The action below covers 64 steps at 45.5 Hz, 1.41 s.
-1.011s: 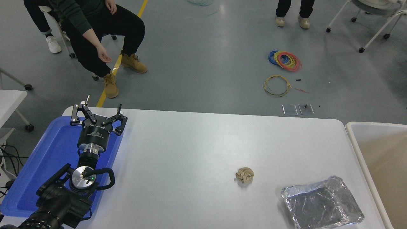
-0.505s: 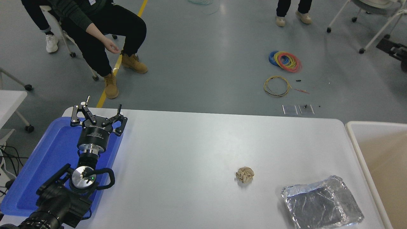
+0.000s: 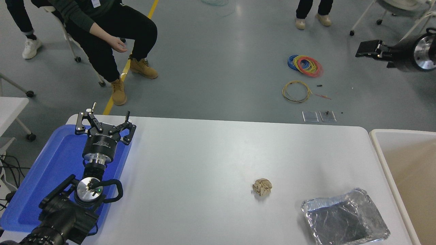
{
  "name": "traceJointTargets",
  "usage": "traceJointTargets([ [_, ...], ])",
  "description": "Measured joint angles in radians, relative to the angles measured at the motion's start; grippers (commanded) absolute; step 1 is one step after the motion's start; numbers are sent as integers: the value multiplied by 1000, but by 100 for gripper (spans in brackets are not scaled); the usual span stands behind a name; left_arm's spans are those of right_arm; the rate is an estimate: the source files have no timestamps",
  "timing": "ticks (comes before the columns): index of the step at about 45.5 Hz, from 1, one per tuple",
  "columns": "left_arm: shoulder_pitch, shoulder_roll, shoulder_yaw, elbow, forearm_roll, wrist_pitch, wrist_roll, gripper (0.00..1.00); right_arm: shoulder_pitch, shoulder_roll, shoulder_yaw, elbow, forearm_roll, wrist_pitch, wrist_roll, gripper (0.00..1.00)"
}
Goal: Pick up paper cup place in dustbin
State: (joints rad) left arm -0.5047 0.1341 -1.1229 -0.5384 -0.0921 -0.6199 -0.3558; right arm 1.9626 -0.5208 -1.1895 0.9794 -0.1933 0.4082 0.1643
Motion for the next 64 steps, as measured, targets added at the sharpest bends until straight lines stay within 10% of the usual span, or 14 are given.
traceJointTargets([
  [64,0,1,0,0,0,1,-1,100,104,188,-132,308,-51,355,-3,100],
])
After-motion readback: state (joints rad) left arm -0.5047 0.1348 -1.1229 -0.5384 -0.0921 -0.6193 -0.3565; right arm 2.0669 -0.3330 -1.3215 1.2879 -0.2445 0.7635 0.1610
